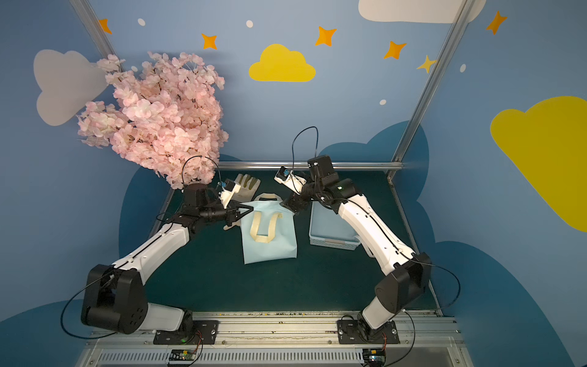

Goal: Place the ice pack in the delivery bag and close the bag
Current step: Seal the delivery bag at the center of the board.

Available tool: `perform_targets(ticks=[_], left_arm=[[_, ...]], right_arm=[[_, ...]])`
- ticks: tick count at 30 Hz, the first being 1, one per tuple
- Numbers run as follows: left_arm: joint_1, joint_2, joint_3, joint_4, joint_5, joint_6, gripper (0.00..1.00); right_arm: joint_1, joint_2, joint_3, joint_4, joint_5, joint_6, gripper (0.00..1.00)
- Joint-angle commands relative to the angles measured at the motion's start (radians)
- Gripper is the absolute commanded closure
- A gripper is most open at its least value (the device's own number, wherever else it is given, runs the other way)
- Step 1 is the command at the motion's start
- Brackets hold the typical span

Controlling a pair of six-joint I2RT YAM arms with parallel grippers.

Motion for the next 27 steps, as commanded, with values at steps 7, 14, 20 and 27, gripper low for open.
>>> perform_targets(ticks=[7,14,20,27], left_arm=[[-0.001,-0.034,-0.018,0.045,0.007,0.016,0.97],[0.0,-0.047,-0.039,0.05,0.001,0.038,0.98],[0.009,-0.065,-0.069,0.082,-0.01,0.035,0.97],[0.023,-0.12,-0.159,0.172,-0.017,0.049,0.98]], right_arm=[[-0.075,-0.079,-0.367,0.342,-0.309,0.166,0.01],[-0.116,0.056,-0.337,0.479,-0.426,0.215,0.15],[-0.145,0.159,-0.283,0.394,-0.55,0.201,0.78],[-0.185,0.103,-0.374,0.504,-0.542,0.262,1.0]])
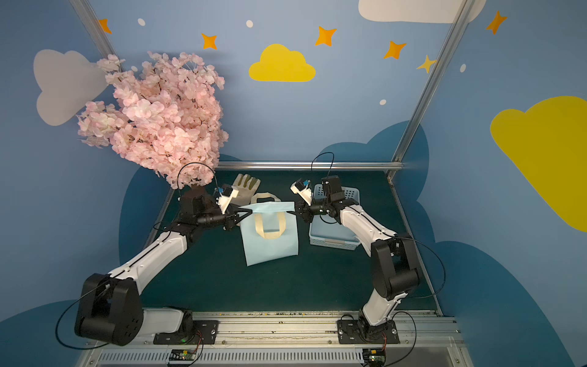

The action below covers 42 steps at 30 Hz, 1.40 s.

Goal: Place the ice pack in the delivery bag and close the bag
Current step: Seal the delivery bag at the center of the board.

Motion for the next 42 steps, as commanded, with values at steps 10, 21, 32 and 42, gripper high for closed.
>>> perform_targets(ticks=[10,21,32,42], left_arm=[[0.011,-0.088,-0.118,0.154,0.003,0.095,0.98],[-0.017,-0.117,-0.13,0.224,0.073,0.169,0.97],[-0.032,-0.124,-0.152,0.305,0.096,0.179,0.97],[-0.032,-0.131,-0.181,0.382,0.077,0.133,0.97]], right_arm=[[-0.04,-0.268,0.049,-0.336,0.104,-0.224,0.09],[0.169,-0.075,0.479,-0.77,0.324,-0.366,0.09],[0.258,0.083,0.653,-0.962,0.416,-0.427,0.25],[0.265,0.066,0.622,-1.005,0.53,-0.449,0.88]])
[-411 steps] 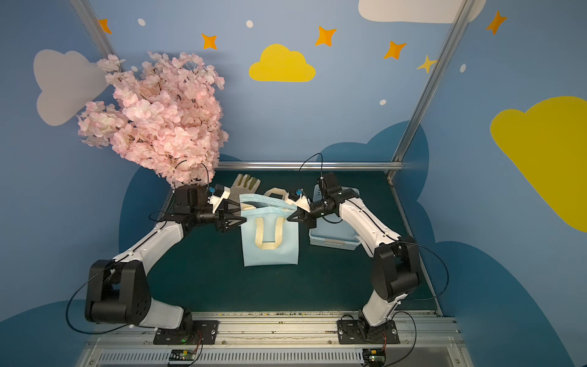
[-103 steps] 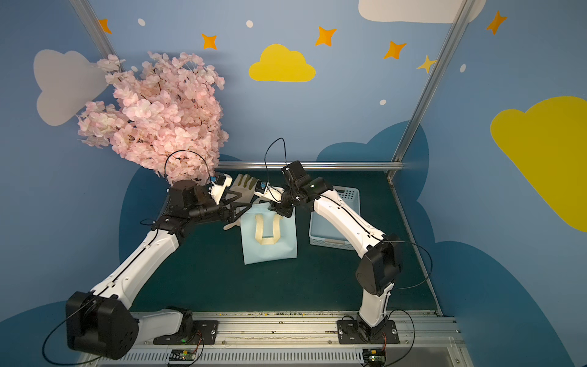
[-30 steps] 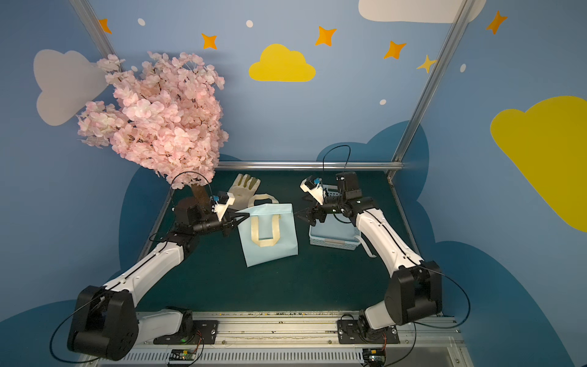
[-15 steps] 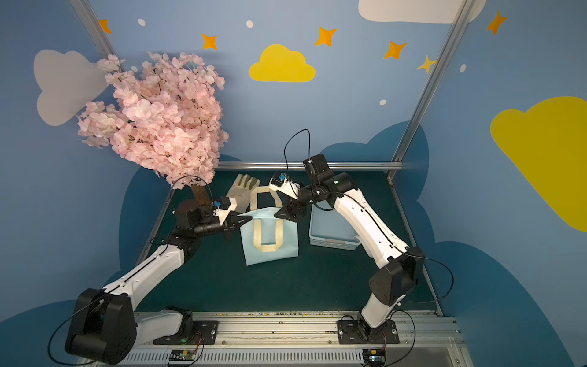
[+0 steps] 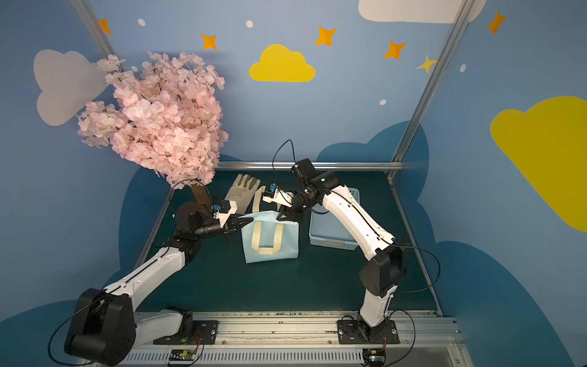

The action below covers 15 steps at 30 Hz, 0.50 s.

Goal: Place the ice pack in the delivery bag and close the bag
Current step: Seal the delivery bag at the center of the board.

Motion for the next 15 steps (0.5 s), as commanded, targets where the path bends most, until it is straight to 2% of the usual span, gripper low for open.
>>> perform_targets(ticks=[1,3,7,8,9,10,13,15], left_arm=[[0.001,-0.025,-0.004,0.104,-0.004,-0.033,0.97],[0.002,-0.024,-0.01,0.123,-0.013,-0.046,0.97],[0.003,-0.018,-0.009,0.13,-0.011,-0.055,0.97],[0.003,-0.017,-0.007,0.134,-0.01,-0.057,0.97],[0.003,-0.015,-0.007,0.136,-0.008,-0.059,0.97],[0.003,-0.014,-0.006,0.136,-0.004,-0.059,0.97],[0.002,-0.008,0.0,0.142,0.004,-0.062,0.97],[0.001,-0.006,0.002,0.147,0.008,-0.063,0.97]], right_arm=[[0.005,-0.033,-0.021,-0.063,0.1,-0.008,0.92],[0.004,-0.052,-0.031,-0.063,0.149,0.0,1.0],[-0.005,-0.088,-0.063,-0.065,0.173,-0.028,1.0],[-0.006,-0.093,-0.067,-0.065,0.172,-0.028,0.91],[-0.007,-0.097,-0.072,-0.065,0.165,-0.028,0.76],[-0.007,-0.099,-0.077,-0.065,0.16,-0.028,0.67],[-0.009,-0.091,-0.094,-0.065,0.158,-0.028,0.6],[-0.012,-0.082,-0.097,-0.065,0.166,-0.028,0.63]])
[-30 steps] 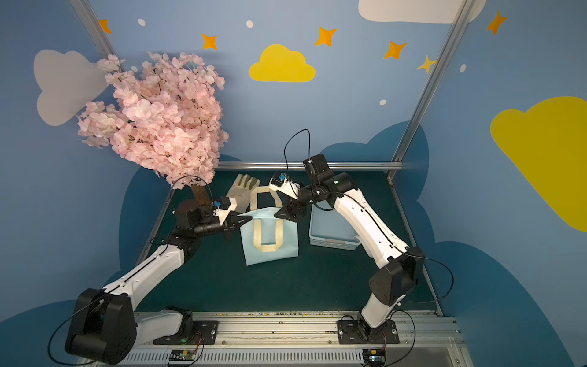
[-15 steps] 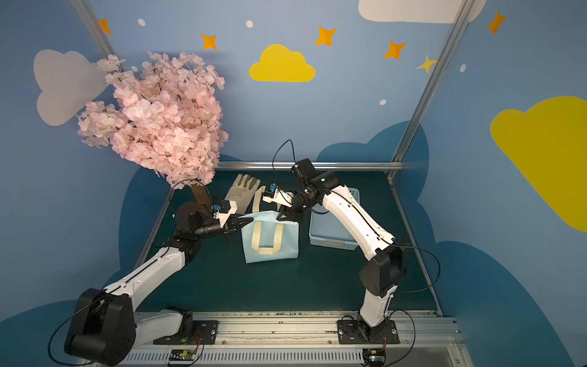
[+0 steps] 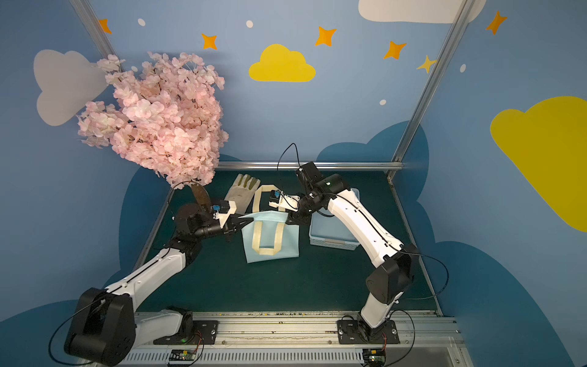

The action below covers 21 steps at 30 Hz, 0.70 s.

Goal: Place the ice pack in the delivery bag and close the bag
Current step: Seal the delivery bag at the center of the board, then pick up the delivery bag from the center of the board.

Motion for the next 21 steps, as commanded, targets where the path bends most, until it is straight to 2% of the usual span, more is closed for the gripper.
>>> perform_targets(ticks=[1,3,4,8,9,12,13,15,17,21], left_arm=[[0.005,-0.007,0.02,0.09,0.008,-0.013,0.97],[0.005,-0.006,0.018,0.091,0.007,-0.015,0.97],[0.006,-0.004,0.018,0.093,0.008,-0.016,0.97],[0.005,-0.003,0.02,0.097,0.026,-0.022,0.98],[0.005,-0.001,0.023,0.097,0.035,-0.02,0.97],[-0.001,0.0,0.035,0.09,0.061,-0.018,0.97],[-0.002,0.001,0.037,0.088,0.068,-0.015,0.97],[-0.006,0.004,0.043,0.084,0.078,-0.009,0.97],[-0.007,0.008,0.049,0.081,0.083,-0.005,0.97],[-0.012,0.019,0.057,0.082,0.093,0.001,0.97]], right_arm=[[-0.005,-0.004,-0.012,-0.049,0.026,0.004,0.71],[-0.007,-0.002,-0.008,-0.049,0.027,0.006,0.94],[-0.009,-0.003,-0.006,-0.049,0.03,0.006,1.0],[-0.003,-0.018,0.017,-0.049,0.038,0.009,1.0],[0.0,-0.022,0.026,-0.046,0.023,0.001,0.82],[0.007,-0.044,0.029,0.005,-0.04,0.027,0.53],[0.012,-0.049,0.032,0.025,-0.049,0.035,0.48],[0.024,-0.05,0.042,0.064,-0.062,0.06,0.4],[0.042,-0.031,0.061,0.073,-0.074,0.071,0.36],[0.073,0.032,0.094,0.075,-0.077,0.074,0.35]])
